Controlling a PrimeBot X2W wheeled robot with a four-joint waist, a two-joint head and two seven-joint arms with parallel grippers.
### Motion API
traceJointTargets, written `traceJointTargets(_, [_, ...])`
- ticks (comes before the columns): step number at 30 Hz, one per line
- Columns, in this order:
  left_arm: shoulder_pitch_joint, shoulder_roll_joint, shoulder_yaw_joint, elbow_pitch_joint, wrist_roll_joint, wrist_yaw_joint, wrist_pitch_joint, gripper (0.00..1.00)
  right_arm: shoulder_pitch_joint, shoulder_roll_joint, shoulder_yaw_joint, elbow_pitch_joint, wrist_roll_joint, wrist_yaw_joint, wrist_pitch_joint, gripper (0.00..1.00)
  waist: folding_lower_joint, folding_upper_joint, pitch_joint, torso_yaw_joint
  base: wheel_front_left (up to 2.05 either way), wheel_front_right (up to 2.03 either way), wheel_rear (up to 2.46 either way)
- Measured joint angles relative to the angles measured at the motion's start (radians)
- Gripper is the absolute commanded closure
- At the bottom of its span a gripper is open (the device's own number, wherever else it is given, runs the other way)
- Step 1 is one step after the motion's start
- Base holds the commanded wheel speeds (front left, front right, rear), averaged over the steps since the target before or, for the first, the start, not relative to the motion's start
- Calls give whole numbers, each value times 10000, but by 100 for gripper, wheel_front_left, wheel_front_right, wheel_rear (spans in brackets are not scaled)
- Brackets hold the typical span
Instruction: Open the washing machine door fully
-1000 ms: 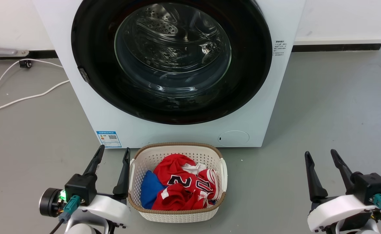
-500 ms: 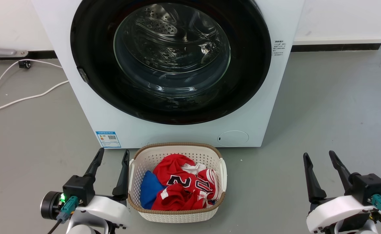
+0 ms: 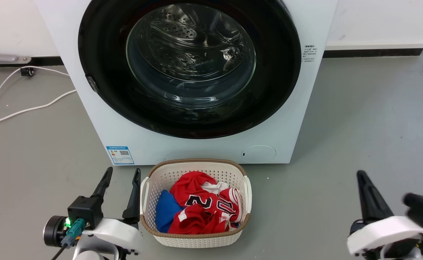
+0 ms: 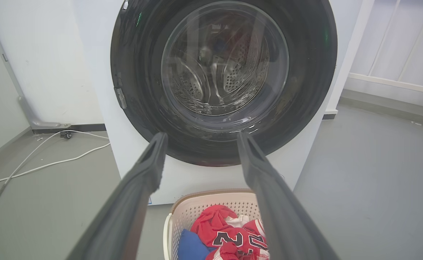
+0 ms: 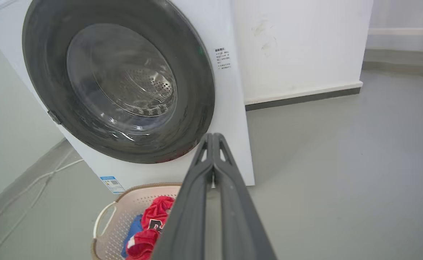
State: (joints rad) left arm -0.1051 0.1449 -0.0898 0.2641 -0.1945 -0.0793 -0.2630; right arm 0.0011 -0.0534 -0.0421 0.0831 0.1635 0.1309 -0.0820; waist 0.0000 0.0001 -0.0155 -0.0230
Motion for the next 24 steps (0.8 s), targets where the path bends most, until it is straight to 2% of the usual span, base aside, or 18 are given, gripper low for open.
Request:
traceJointTargets(2, [-2,-10,29,4,4,-2,0,0,-1,6,-132,104,1791,-2,136,100,0,0,0,-6,0,0,0])
traceJointTargets(4, [-12,-21,50,17,13,-8,0,0,-13,8,-259,196,2869,0,219,100,0,0,4,-11,0,0,0])
traceJointTargets(7, [-28,-42,94,33,50,-35,0,0,-56,12,-353,504,5448,-2,428,100,0,0,11,-8,0,0,0])
traceJointTargets(12, [-41,-150,161,61,50,-61,0,0,-393,12,-336,1028,10504,-4,813,100,0,0,30,9,0,0,0])
traceJointTargets(15, [-44,-192,192,19,71,-75,0,0,-593,15,-351,1189,12874,-4,961,100,-1,0,44,11,0,0,0])
traceJointTargets(18, [-45,-232,255,-21,71,-75,0,0,-854,17,-600,1438,14328,-4,1220,100,0,0,80,0,0,0,0])
traceJointTargets(21, [-53,-251,291,-73,109,-75,0,0,-1284,-44,-1022,1812,15298,-4,1561,100,0,0,138,-20,0,0,0])
traceJointTargets(24, [-159,-280,290,-142,161,-86,0,0,-1845,-606,-1354,2387,15911,-4,1781,100,0,0,272,-8,0,0,0])
